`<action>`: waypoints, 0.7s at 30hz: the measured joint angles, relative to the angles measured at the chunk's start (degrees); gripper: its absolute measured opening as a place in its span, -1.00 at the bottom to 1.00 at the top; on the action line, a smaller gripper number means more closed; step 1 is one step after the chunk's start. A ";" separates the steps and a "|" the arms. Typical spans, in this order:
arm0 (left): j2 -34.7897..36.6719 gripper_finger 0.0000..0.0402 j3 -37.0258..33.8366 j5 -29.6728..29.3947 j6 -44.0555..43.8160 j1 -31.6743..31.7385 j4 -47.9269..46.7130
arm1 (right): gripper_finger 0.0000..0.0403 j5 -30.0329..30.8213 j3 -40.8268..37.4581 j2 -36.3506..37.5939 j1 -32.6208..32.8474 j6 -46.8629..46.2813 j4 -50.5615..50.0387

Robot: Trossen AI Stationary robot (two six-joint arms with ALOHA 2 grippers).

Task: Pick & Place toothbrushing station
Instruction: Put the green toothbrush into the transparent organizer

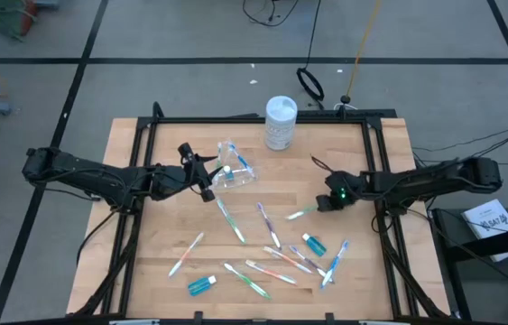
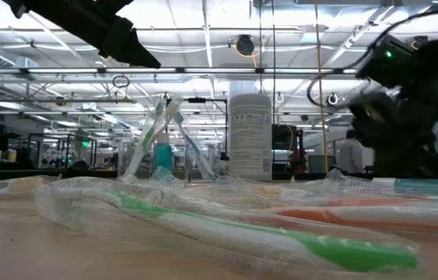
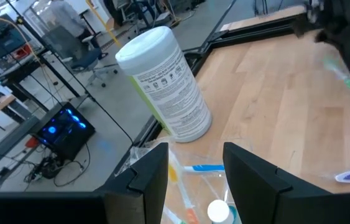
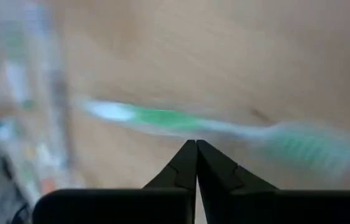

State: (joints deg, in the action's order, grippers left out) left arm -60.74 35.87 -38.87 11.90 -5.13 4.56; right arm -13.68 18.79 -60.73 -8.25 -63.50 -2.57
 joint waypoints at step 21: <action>0.02 -0.20 0.01 0.00 -2.16 0.00 -0.05 | -0.75 4.90 5.53 1.23 0.72 32.41 -3.34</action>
State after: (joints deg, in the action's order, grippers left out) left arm -60.73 35.88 -38.87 9.74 -5.13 4.51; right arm -8.78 24.32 -59.51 -7.53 -31.09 -5.91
